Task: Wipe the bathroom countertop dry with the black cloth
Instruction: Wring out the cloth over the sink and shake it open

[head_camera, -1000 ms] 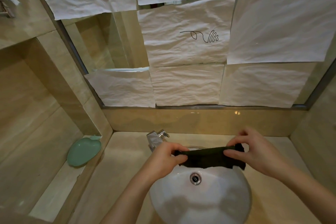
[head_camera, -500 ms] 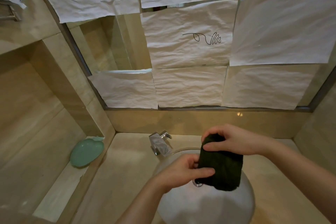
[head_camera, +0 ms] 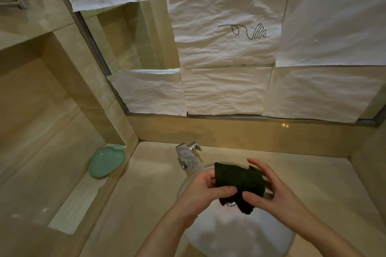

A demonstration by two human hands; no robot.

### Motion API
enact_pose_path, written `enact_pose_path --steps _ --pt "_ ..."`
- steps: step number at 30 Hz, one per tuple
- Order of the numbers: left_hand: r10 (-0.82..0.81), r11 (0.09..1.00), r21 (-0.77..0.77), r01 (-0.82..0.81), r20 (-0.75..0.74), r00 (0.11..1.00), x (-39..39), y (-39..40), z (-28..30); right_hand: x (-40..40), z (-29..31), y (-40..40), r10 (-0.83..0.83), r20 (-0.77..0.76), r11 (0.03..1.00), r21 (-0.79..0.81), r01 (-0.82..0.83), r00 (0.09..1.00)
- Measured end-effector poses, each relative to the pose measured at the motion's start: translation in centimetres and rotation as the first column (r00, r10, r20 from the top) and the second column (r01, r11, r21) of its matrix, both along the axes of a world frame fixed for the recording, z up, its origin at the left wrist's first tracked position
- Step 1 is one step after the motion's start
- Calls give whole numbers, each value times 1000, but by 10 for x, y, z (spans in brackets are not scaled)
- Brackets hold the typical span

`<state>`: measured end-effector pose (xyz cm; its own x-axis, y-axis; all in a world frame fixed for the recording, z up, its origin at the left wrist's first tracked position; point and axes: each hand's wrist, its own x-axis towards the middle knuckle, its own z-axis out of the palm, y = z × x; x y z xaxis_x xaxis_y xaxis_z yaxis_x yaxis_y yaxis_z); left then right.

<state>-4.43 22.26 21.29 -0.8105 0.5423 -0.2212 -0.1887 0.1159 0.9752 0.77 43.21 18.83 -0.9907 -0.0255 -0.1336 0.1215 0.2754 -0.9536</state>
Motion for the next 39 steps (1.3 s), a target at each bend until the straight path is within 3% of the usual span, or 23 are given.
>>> enact_pose_path --steps 3,5,8,14,18,24,26,28,30,32,37,39 --pt "13 1000 -27 -12 33 999 2 0 1 3 2 -2 22 113 967 -253 7 993" --pt "-6 998 -68 8 29 1000 6 1 1 4 3 0 37 80 947 -320 -10 996" --pt "15 991 -136 -17 -19 1000 14 4 -1 3 -3 7 -7 -49 966 -257 -6 999" --pt "294 925 -208 -319 -142 945 32 12 -8 4 -12 17 129 -74 962 -231 -143 989" --pt "363 910 -166 -380 -122 924 46 16 -13 1 -20 13 197 -97 980 -20 -200 976" --pt "359 848 -308 -431 -263 896 54 -6 -21 -5 -14 -1 180 -240 967 223 -126 954" --pt "374 830 -294 -474 -337 864 49 -17 -22 -10 -9 -4 225 -232 959 224 -172 946" --pt "365 852 -235 -468 -372 853 43 -27 -21 -15 -3 -12 269 -167 961 117 -252 949" --pt "376 898 -120 -424 -294 879 37 -35 -18 -22 3 -27 275 -79 950 -130 -283 958" --pt "432 898 1 -439 -188 882 32 -45 -15 -28 9 -49 267 -15 926 -274 -261 964" --pt "593 805 5 -593 2 805 10 -93 -15 -55 9 -121 174 48 930 -336 -148 984" --pt "591 806 -21 -591 81 803 -3 -124 -20 -69 5 -152 141 69 937 -331 -110 988"
